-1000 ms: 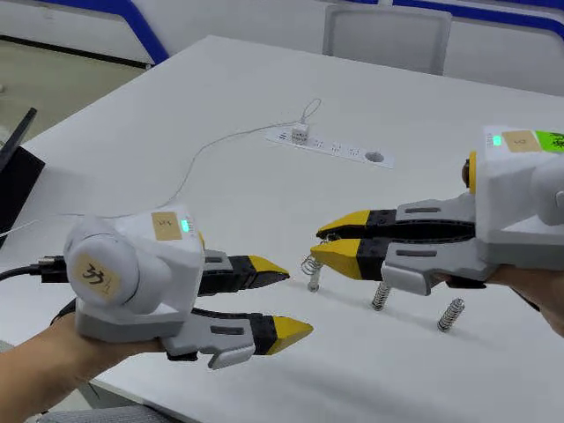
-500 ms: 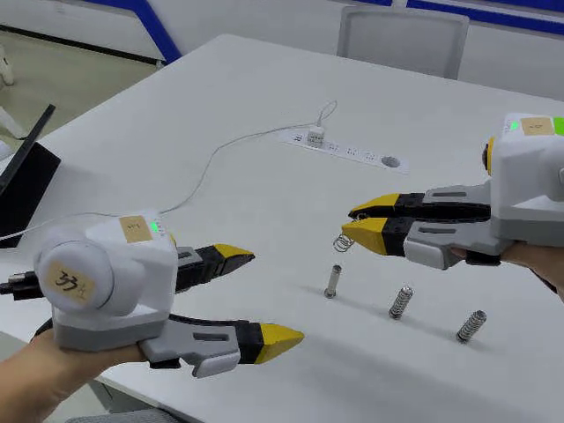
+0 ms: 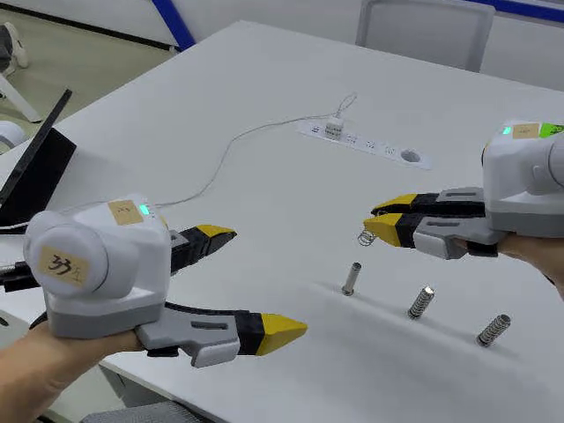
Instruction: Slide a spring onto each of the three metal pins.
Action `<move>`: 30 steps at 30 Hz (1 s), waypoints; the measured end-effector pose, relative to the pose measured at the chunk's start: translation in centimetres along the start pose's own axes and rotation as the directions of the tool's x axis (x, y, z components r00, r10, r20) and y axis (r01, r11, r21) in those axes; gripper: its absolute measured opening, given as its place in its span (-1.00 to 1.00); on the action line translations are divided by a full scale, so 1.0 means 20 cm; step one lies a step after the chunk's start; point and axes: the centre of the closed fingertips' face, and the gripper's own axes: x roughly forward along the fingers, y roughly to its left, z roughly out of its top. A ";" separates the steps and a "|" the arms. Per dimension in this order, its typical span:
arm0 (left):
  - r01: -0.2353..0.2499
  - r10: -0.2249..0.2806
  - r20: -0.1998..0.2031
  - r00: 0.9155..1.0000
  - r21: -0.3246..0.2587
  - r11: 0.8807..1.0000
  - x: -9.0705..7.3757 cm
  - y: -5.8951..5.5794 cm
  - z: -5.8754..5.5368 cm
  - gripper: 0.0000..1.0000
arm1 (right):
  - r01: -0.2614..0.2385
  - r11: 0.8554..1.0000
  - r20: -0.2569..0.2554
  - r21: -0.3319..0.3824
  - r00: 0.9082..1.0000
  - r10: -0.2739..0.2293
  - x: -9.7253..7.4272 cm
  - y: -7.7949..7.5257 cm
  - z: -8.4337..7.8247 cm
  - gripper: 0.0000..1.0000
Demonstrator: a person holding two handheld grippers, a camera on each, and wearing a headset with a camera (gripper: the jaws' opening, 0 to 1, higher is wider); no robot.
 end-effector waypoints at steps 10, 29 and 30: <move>-0.025 0.025 0.011 1.000 -0.054 0.998 -0.02 0.04 -0.03 0.85 | 0.027 0.999 -0.092 0.018 0.995 -0.025 0.11 -0.05 -0.15 -0.78; -0.033 0.034 0.005 0.999 -0.094 0.995 -0.03 0.04 -0.06 1.00 | 0.032 0.999 -0.200 0.030 0.980 -0.025 0.21 -0.06 -0.29 -0.78; -0.034 0.034 0.006 0.999 -0.094 0.995 -0.03 0.05 -0.06 1.00 | 0.034 0.999 -0.204 0.025 0.979 -0.028 0.22 -0.06 -0.30 -0.78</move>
